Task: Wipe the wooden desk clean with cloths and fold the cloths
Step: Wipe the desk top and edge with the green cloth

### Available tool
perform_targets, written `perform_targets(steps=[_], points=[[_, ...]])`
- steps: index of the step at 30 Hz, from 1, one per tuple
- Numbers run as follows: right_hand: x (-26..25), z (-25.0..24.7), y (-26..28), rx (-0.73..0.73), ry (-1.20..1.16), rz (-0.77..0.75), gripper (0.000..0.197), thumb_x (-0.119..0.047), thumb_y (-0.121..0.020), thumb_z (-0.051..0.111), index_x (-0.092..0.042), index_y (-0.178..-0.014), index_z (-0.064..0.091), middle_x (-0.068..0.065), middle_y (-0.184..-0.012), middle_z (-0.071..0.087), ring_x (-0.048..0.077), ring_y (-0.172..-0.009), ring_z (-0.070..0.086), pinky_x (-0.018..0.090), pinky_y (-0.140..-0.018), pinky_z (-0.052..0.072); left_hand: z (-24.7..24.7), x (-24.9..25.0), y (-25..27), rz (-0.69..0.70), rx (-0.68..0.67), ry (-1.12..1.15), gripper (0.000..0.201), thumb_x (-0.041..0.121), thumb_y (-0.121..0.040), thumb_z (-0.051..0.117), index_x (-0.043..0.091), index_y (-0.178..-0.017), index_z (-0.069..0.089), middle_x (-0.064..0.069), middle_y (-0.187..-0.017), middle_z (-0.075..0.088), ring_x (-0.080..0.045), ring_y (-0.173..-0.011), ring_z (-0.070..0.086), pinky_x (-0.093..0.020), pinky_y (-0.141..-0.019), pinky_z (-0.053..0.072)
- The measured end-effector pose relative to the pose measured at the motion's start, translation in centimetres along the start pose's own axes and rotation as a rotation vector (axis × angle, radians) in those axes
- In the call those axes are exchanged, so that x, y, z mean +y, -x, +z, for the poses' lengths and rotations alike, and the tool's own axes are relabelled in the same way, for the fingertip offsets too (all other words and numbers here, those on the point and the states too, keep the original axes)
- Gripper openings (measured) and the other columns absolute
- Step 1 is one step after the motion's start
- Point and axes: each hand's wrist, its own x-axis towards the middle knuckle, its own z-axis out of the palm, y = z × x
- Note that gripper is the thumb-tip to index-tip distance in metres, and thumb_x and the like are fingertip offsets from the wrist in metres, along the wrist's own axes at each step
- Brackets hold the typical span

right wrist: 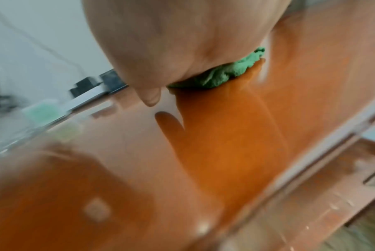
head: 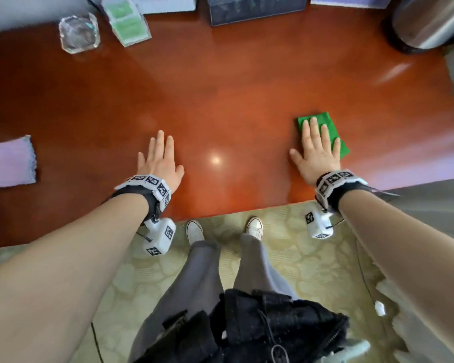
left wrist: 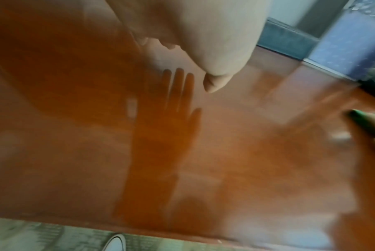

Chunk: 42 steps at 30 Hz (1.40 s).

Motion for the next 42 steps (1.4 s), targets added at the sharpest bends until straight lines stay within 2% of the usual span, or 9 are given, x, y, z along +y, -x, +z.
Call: perform_targets(steps=[4,9,16,21,28,31,34,37,42], points=[[-1.2,-0.6,-1.0,-0.027,-0.075,0.199,0.077,-0.057,-0.098,0.028,-0.02,-0.155,-0.008,-0.003,-0.163,-0.013,0.024,-0.15,-0.009,0.058,-0.118,-0.002,0.3,-5.3,-0.3,-0.095,-0.062,0.025,0.072,0.038,-0.101,0.04,0.024,-0.157,-0.003,0.002,-0.164,-0.019,-0.024,-0.152,-0.009,-0.055,-0.121,0.008],[-9.3,1.3,0.1,0.045,-0.116,0.323,0.087,-0.06,-0.094,0.033,-0.013,-0.155,-0.006,0.004,-0.163,-0.011,0.029,-0.15,-0.007,0.063,-0.115,0.001,0.8,-7.3,0.0,-0.02,-0.104,0.07,0.074,0.039,-0.102,0.04,0.031,-0.156,-0.009,0.006,-0.162,-0.024,-0.026,-0.151,-0.011,-0.056,-0.12,0.015],[-23.4,5.6,3.5,-0.048,0.012,-0.062,0.086,-0.063,-0.094,0.026,-0.016,-0.154,-0.012,0.001,-0.162,-0.018,0.027,-0.149,-0.013,0.059,-0.115,-0.007,0.3,-8.0,-0.2,0.037,-0.168,0.08,0.075,0.045,-0.101,0.037,0.03,-0.156,-0.012,0.005,-0.16,-0.029,-0.027,-0.151,-0.013,-0.053,-0.118,0.02],[-24.2,6.5,5.2,-0.111,0.092,-0.319,0.076,-0.058,-0.097,0.025,-0.024,-0.155,-0.01,-0.007,-0.162,-0.017,0.02,-0.149,-0.013,0.056,-0.118,-0.001,-0.1,-9.2,-0.2,0.099,-0.175,0.091,0.077,0.036,-0.099,0.043,0.033,-0.156,-0.009,0.006,-0.161,-0.026,-0.026,-0.152,-0.011,-0.051,-0.117,0.026],[-15.4,3.7,3.8,-0.023,-0.157,0.222,0.072,-0.051,-0.099,0.032,-0.028,-0.155,-0.006,-0.009,-0.162,-0.012,0.02,-0.15,-0.009,0.054,-0.119,-0.003,-0.5,-10.1,-0.1,0.165,-0.136,-0.029,0.079,0.031,-0.097,0.047,0.032,-0.156,-0.006,0.006,-0.163,-0.019,-0.026,-0.152,0.001,-0.044,-0.101,0.047],[-15.1,3.0,2.4,-0.021,-0.224,0.375,0.075,-0.054,-0.098,0.031,-0.024,-0.156,-0.006,-0.006,-0.163,-0.013,0.021,-0.15,-0.01,0.058,-0.118,-0.003,-1.0,-10.7,-0.7,0.241,-0.024,-0.155,0.072,0.035,-0.095,0.05,0.028,-0.155,0.01,-0.003,-0.163,0.003,-0.029,-0.142,0.024,-0.042,-0.094,0.048],[-19.6,2.9,0.5,0.042,-0.272,0.482,0.08,-0.054,-0.097,0.034,-0.017,-0.156,-0.006,0.0,-0.163,-0.013,0.026,-0.149,-0.011,0.062,-0.116,-0.002,-2.7,-11.4,-2.5,0.32,0.067,-0.165,0.051,0.033,-0.095,0.05,0.025,-0.144,0.035,-0.007,-0.148,0.031,-0.029,-0.123,0.044,-0.042,-0.088,0.047],[-25.0,3.3,-1.1,-0.001,-0.182,0.27,0.081,-0.056,-0.097,0.031,-0.016,-0.155,-0.008,0.002,-0.162,-0.015,0.027,-0.149,-0.011,0.062,-0.116,-0.005,-4.6,-11.4,-4.5,0.243,0.061,-0.067,0.049,0.035,-0.098,0.046,0.018,-0.143,0.038,-0.009,-0.155,0.024,-0.03,-0.13,0.04,-0.044,-0.097,0.043],[-31.2,4.8,0.1,-0.123,0.0,-0.17,0.08,-0.061,-0.096,0.023,-0.018,-0.155,-0.01,-0.002,-0.162,-0.018,0.024,-0.149,-0.014,0.059,-0.116,-0.008,-6.2,-10.3,-7.2,0.176,0.027,-0.067,0.066,0.04,-0.1,0.044,0.017,-0.155,0.017,-0.009,-0.165,0.0,-0.029,-0.147,0.021,-0.046,-0.111,0.035]])
